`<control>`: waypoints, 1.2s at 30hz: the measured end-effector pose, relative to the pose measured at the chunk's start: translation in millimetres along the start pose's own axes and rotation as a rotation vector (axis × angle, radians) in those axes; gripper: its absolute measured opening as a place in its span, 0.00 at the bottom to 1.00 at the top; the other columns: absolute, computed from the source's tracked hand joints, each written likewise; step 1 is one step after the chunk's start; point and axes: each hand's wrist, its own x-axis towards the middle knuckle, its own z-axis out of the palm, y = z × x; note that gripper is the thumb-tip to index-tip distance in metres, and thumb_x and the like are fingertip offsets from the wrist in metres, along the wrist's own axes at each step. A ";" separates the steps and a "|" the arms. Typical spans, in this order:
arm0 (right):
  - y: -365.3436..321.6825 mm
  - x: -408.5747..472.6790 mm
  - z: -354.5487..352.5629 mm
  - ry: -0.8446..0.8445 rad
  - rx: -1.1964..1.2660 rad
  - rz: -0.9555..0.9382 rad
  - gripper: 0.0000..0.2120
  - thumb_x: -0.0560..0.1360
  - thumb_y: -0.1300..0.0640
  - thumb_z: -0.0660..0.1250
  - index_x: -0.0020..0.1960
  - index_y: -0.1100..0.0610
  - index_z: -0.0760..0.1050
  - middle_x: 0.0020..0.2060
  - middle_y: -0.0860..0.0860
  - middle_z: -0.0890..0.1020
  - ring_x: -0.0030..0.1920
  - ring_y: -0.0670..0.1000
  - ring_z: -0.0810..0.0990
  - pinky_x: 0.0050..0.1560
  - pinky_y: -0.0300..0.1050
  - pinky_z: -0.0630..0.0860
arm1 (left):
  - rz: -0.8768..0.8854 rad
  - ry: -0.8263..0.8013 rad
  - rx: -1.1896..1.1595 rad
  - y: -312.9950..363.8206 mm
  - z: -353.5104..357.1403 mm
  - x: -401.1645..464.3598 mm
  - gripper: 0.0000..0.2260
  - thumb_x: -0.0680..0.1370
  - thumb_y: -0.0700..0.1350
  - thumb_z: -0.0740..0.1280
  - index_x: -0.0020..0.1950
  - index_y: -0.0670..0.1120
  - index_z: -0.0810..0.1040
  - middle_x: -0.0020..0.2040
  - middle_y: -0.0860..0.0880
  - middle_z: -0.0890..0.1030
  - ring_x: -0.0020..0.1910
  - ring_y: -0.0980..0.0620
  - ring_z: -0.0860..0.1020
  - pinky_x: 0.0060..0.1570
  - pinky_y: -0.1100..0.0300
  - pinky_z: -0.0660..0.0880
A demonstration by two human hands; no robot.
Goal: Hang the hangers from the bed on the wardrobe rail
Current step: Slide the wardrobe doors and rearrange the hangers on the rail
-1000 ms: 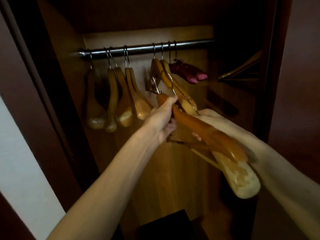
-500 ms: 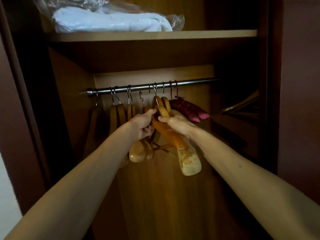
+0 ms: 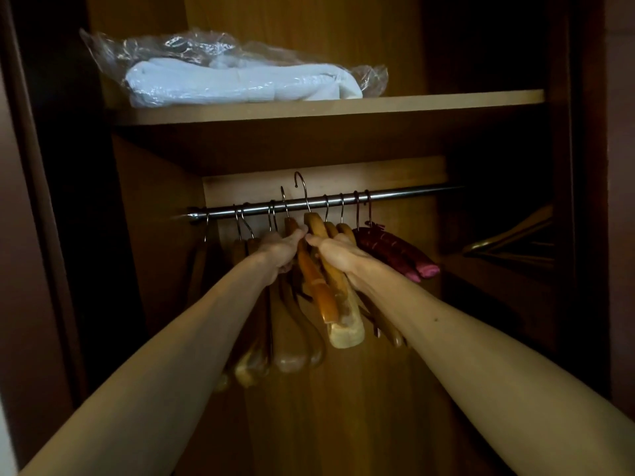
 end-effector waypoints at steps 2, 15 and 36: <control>1.1 7.7 1.6 -0.010 -0.032 0.024 0.43 0.66 0.30 0.68 0.73 0.54 0.69 0.58 0.54 0.82 0.59 0.56 0.81 0.64 0.57 0.76 | -0.007 -0.009 0.020 -0.1 2.3 4.2 0.16 0.81 0.59 0.65 0.53 0.46 0.74 0.37 0.49 0.75 0.35 0.53 0.72 0.35 0.61 0.70; 19.3 0.4 5.9 0.043 -0.034 0.091 0.18 0.81 0.45 0.65 0.57 0.60 0.76 0.38 0.54 0.79 0.34 0.50 0.79 0.36 0.44 0.80 | 0.116 0.111 0.516 -15.0 14.9 12.1 0.22 0.84 0.56 0.60 0.63 0.39 0.77 0.64 0.42 0.78 0.64 0.43 0.76 0.57 0.55 0.72; 52.6 -63.8 2.7 0.183 -0.919 -0.219 0.09 0.74 0.57 0.71 0.53 0.56 0.77 0.41 0.52 0.81 0.43 0.55 0.83 0.46 0.54 0.83 | 0.252 0.076 0.684 -29.3 13.2 -65.9 0.10 0.77 0.52 0.71 0.39 0.50 0.76 0.38 0.51 0.80 0.38 0.54 0.78 0.40 0.59 0.72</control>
